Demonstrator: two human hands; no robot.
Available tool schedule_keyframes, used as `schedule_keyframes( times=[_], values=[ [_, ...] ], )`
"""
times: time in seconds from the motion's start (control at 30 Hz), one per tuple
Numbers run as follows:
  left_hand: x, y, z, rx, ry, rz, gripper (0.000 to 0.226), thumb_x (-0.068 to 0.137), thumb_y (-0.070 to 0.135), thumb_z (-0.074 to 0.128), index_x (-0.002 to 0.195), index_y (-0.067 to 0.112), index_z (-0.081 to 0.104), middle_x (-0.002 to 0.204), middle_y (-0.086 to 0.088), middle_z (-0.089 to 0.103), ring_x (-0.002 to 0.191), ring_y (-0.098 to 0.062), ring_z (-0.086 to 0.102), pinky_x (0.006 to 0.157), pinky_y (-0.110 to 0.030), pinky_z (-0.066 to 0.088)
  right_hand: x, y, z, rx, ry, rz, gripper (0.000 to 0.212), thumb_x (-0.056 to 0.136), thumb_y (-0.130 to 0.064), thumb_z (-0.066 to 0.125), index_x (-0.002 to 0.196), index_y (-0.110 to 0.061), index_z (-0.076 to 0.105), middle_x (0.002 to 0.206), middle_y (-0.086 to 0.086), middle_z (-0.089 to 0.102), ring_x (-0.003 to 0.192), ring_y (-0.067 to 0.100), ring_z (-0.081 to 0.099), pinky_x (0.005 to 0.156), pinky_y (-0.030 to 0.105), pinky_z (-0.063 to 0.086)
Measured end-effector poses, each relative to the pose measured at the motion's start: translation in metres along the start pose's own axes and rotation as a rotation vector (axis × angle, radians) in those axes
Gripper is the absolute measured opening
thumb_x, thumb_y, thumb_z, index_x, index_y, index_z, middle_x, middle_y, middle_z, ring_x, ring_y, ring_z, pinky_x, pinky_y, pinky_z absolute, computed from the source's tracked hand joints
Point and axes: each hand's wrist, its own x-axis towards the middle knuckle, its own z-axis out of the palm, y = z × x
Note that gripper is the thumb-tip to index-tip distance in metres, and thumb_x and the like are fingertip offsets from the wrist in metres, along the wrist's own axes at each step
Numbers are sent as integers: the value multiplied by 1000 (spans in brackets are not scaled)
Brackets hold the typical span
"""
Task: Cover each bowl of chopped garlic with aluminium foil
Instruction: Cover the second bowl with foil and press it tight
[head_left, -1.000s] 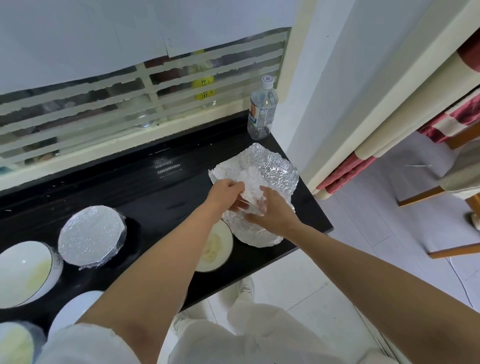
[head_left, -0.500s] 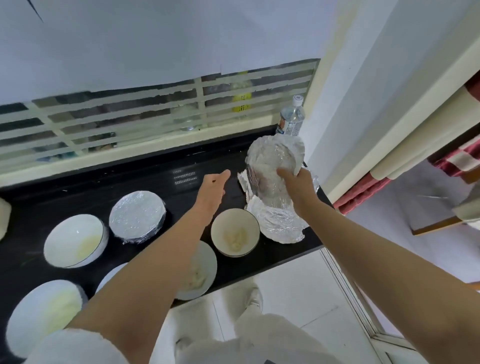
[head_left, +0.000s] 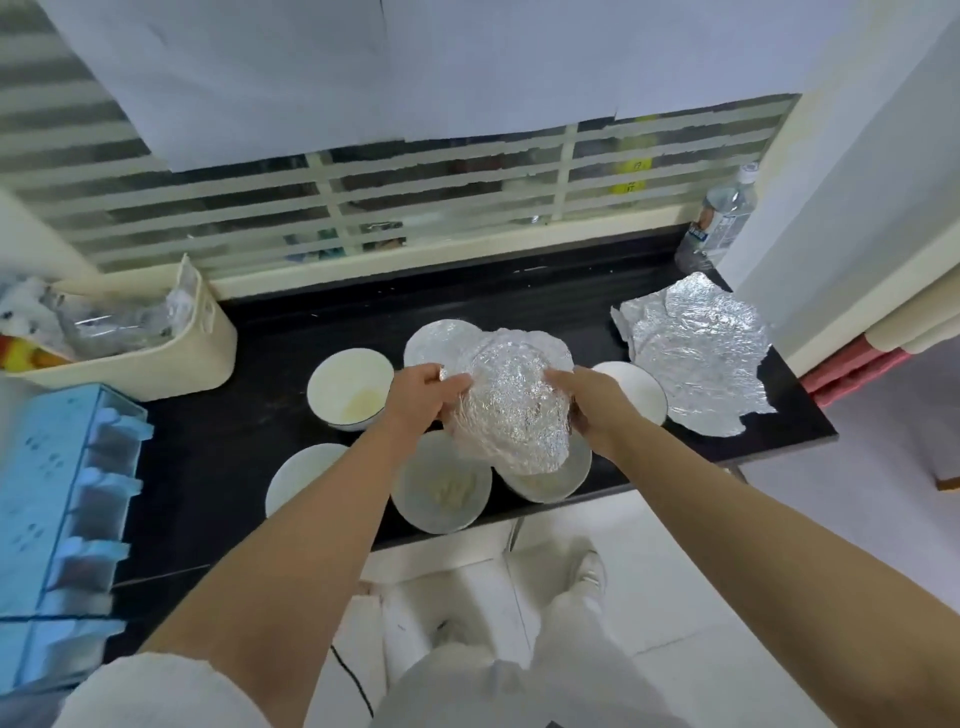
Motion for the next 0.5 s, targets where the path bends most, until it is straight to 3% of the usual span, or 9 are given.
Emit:
schedule_keyframes(
  times=[0.1,0.2,0.3,0.4,0.5],
  values=[
    [-11,-18,-32,15,52,-9,24,84,13,76,76,-3,60,55,-10,50,41,-20,44,51,-33,44,-4,10,30,-44,-29,-20,3,87,-9,66,86,-7,65,82,7,68,71,19,62,67,30,52],
    [-23,-36,-64,13,118,-20,34,86,17,75,65,5,51,57,-9,48,45,-20,44,57,-34,44,-8,19,59,-141,-86,-28,15,83,-12,71,90,-1,64,87,14,66,77,25,59,76,38,51],
    [-32,-51,-91,7,194,-43,36,91,20,69,63,6,51,52,1,51,51,-13,46,62,-31,47,-9,25,83,-209,-154,-38,17,81,-11,72,90,-1,63,85,17,58,78,26,50,75,38,45],
    [-40,-61,-110,-49,224,-65,28,92,21,67,79,-4,65,62,1,62,64,-15,54,64,-28,47,-10,26,98,-262,-199,-51,8,86,-3,67,81,-4,61,80,10,63,63,14,59,58,21,52],
    [-40,-67,-121,-117,200,-129,29,90,24,71,96,-4,67,82,-8,66,71,-17,57,70,-29,52,-7,26,107,-293,-227,-50,10,87,0,65,80,-5,60,66,2,57,43,2,51,42,14,40]
  ],
)
